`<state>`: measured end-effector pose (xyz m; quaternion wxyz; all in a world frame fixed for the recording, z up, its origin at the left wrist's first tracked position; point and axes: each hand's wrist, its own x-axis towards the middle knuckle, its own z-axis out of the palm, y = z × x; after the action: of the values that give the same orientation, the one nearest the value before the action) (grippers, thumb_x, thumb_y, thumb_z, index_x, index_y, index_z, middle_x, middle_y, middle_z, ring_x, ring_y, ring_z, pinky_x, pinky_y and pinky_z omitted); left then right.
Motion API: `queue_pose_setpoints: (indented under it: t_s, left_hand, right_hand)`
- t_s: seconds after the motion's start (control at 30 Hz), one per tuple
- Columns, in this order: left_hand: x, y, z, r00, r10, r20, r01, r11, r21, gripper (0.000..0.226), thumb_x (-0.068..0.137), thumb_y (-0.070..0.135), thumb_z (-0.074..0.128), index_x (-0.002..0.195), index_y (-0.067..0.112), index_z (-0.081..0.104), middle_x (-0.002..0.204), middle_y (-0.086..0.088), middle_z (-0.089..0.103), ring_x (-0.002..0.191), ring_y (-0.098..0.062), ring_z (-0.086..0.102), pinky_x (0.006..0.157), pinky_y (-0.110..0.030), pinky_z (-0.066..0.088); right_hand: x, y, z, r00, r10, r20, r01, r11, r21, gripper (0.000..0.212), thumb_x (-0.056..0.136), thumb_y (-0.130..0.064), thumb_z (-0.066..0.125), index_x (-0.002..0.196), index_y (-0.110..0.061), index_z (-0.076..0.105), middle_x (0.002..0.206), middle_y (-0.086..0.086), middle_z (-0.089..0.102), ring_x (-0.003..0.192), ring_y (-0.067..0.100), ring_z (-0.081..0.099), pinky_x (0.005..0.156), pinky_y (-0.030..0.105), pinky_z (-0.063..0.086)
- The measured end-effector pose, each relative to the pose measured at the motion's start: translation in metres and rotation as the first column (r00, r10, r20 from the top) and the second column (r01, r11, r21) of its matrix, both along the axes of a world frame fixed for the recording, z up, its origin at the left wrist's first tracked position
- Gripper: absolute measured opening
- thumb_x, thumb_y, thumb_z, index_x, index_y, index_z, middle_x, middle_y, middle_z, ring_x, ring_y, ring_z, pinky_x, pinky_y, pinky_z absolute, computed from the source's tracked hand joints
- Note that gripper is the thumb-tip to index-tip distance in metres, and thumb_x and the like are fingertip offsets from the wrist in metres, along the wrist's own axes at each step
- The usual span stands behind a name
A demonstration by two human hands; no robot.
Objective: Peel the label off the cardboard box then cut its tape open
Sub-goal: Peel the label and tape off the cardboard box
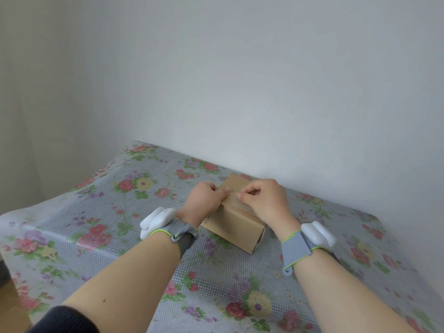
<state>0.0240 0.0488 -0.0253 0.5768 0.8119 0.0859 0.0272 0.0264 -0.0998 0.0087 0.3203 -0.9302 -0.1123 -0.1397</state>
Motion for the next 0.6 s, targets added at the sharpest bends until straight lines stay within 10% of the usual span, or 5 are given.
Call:
queue_pose_setpoints:
  t_s: [0.6]
  left_hand:
    - [-0.0020, 0.0008, 0.0000, 1.000, 0.006, 0.006, -0.006, 1.000, 0.002, 0.032, 0.090, 0.039, 0.059, 0.083, 0.007, 0.057, 0.082, -0.009, 0.059, 0.074, -0.023, 0.053, 0.063, -0.029, 0.039]
  right_hand:
    - [0.0034, -0.0001, -0.0027, 1.000, 0.007, 0.005, -0.006, 1.000, -0.012, 0.013, 0.075, -0.022, 0.074, 0.065, -0.028, 0.069, 0.064, -0.014, 0.060, 0.063, 0.005, 0.053, 0.066, 0.027, 0.050]
